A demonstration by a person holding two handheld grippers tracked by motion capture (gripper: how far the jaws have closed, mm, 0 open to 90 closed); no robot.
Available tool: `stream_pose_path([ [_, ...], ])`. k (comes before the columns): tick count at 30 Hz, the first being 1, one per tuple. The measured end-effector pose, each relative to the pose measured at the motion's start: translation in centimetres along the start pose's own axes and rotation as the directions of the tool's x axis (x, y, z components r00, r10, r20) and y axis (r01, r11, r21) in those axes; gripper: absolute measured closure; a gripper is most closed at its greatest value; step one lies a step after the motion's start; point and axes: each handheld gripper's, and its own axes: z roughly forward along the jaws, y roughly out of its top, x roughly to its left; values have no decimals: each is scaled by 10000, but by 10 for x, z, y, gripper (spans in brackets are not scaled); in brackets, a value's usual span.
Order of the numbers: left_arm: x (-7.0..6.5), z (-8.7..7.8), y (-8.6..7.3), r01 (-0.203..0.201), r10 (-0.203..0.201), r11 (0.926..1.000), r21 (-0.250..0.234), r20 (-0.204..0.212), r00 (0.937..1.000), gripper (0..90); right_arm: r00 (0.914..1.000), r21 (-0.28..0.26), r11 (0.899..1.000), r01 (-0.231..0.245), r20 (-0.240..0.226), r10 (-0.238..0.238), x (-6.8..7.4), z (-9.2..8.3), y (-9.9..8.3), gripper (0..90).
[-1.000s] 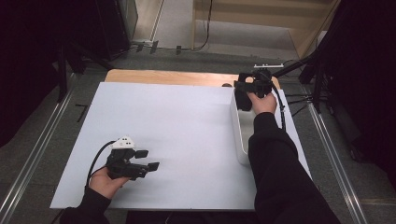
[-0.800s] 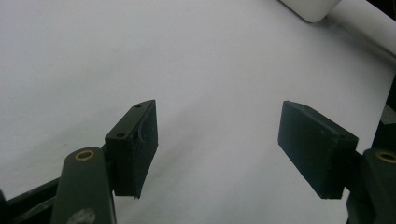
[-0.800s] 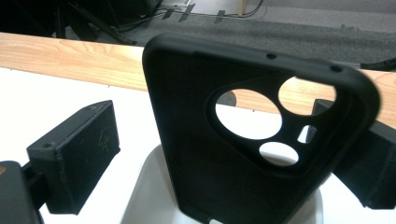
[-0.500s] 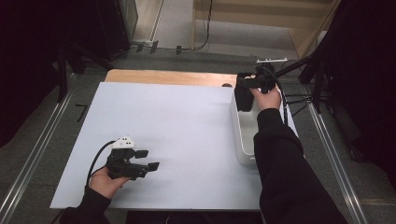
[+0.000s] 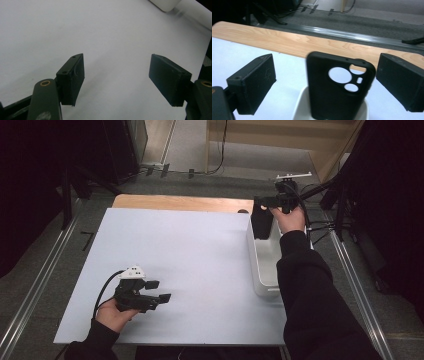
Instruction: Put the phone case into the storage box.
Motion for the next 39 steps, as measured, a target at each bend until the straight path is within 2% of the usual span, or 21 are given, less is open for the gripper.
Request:
stream_pose_path([
  [5,0,0,-1,72,-72,10000,-49,4,10000,285,9994,201,9998,-28,-354,35,9,-7,4,16],
  [8,0,-1,0,104,-104,9999,-43,21,9999,285,9970,419,9991,-119,-764,150,15,-10,4,16],
  [13,1,-1,-1,82,-82,10000,-5,40,10000,285,9924,474,9988,80,-1234,-21,24,-16,4,16],
  [24,1,0,0,82,-81,10000,-21,72,9999,285,9711,467,9976,506,-2355,-382,43,-32,-6,16],
  [29,2,0,0,71,-71,10000,-26,67,10000,286,9625,447,9947,928,-2600,-781,50,-38,-14,16],
  [39,3,-1,1,101,-101,9999,8,80,9999,286,9488,374,9912,1272,-2958,-1107,60,-47,-34,17],
])
